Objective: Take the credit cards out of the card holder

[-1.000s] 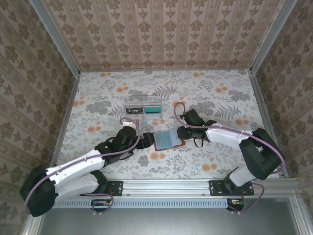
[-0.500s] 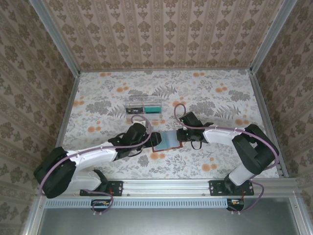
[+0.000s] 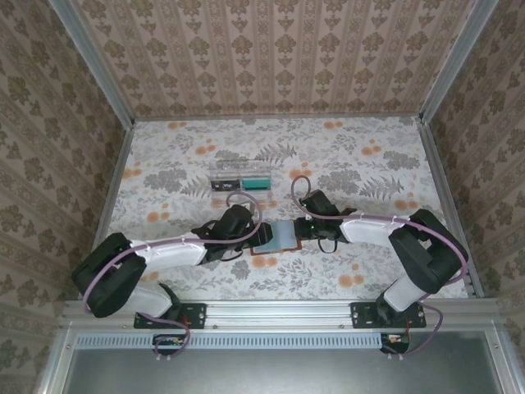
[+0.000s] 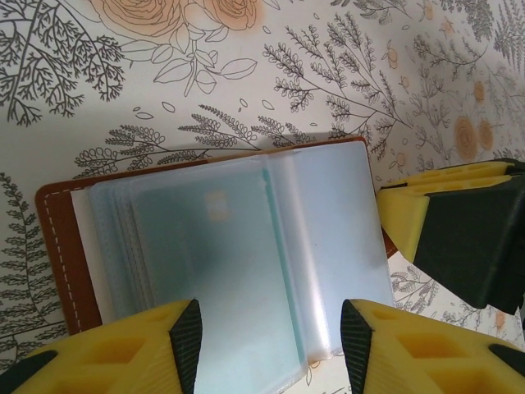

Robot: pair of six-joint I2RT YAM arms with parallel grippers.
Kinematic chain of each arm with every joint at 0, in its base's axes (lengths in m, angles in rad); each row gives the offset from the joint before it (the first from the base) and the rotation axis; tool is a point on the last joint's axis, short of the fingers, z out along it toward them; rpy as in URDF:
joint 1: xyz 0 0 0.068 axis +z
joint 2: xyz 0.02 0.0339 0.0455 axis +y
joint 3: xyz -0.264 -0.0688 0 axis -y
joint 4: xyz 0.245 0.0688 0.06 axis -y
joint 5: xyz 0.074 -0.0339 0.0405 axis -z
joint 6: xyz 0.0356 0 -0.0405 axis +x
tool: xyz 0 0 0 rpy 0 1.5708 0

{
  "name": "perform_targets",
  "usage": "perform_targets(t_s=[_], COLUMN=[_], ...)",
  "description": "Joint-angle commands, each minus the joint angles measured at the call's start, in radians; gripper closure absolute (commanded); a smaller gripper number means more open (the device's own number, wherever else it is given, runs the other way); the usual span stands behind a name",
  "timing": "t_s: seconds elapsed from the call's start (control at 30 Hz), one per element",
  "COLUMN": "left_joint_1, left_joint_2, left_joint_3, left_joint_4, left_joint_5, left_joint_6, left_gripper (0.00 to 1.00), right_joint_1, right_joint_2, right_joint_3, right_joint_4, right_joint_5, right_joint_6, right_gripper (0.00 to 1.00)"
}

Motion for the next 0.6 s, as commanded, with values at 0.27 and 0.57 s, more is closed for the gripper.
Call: perform_targets(t_s=[0.27,0.57], left_joint_1=[-0.002,-0.004], left_joint_2=[0.028,0.063], left_joint_3=[0.032,0.034], left_joint_4=[-0.066,-0.04], left_joint_5=[-0.054,-0.03], left_joint_6=[-0.007,-0.005], left_gripper=[0.49,0.48], right_joint_1=[0.01,0.011], right_joint_2=[0.0,0.006], right_joint_3=[-0.029,-0.03], right_joint_4=[-0.036,-0.03], right_joint_5=[-0.018,-0.018], right_joint_6=[0.01,0.012], right_gripper=[0.83,0.82])
